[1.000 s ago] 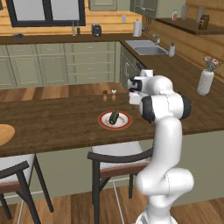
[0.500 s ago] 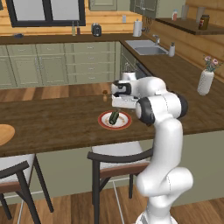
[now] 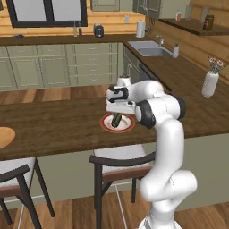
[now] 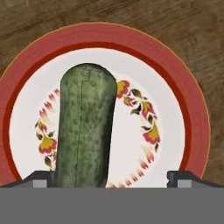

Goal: Pick the chicken drumstick and cucumber from their plates and place them in the bowl. Then put the bowl in the fridge.

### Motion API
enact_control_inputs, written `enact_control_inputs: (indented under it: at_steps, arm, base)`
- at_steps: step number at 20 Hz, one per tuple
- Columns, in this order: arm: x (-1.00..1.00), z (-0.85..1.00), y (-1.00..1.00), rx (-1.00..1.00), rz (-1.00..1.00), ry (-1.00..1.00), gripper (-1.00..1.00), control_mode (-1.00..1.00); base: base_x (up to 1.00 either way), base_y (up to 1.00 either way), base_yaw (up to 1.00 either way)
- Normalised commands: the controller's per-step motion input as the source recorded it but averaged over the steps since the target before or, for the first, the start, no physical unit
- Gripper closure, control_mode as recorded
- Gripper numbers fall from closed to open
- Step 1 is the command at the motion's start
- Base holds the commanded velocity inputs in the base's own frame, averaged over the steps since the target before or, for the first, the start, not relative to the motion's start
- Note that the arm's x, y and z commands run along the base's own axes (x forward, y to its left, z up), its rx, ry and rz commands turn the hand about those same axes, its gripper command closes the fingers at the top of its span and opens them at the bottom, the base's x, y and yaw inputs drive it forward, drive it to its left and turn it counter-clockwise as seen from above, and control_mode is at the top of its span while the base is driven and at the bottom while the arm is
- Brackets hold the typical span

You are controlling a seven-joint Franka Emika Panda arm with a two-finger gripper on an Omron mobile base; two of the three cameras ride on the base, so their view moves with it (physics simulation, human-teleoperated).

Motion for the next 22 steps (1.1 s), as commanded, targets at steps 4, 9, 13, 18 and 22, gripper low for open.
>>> enact_control_inputs:
  at_steps: [4,9,13,18,22]
  arm:
    - [0.20,-0.19,0.22,0.01,0.00,0.00,-1.00,-1.00]
    - [0.23,-0.14,0.13,0.01,0.00,0.00,-1.00,-1.00]
    - [0.08,-0.29,0.02,0.00,0.00,0.00,-1.00,-1.00]
    - [-0.12,-0.37,0.00,0.00,0.00,0.01,-1.00,-1.00]
    - [-0.01,-0.04,0.00,0.00,0.00,0.00,1.00,-1.00]
  base:
    - [0.00,0.00,0.00]
    - [0.00,0.00,0.00]
    - [0.00,0.00,0.00]
    - [0.00,0.00,0.00]
    - [0.00,0.00,0.00]
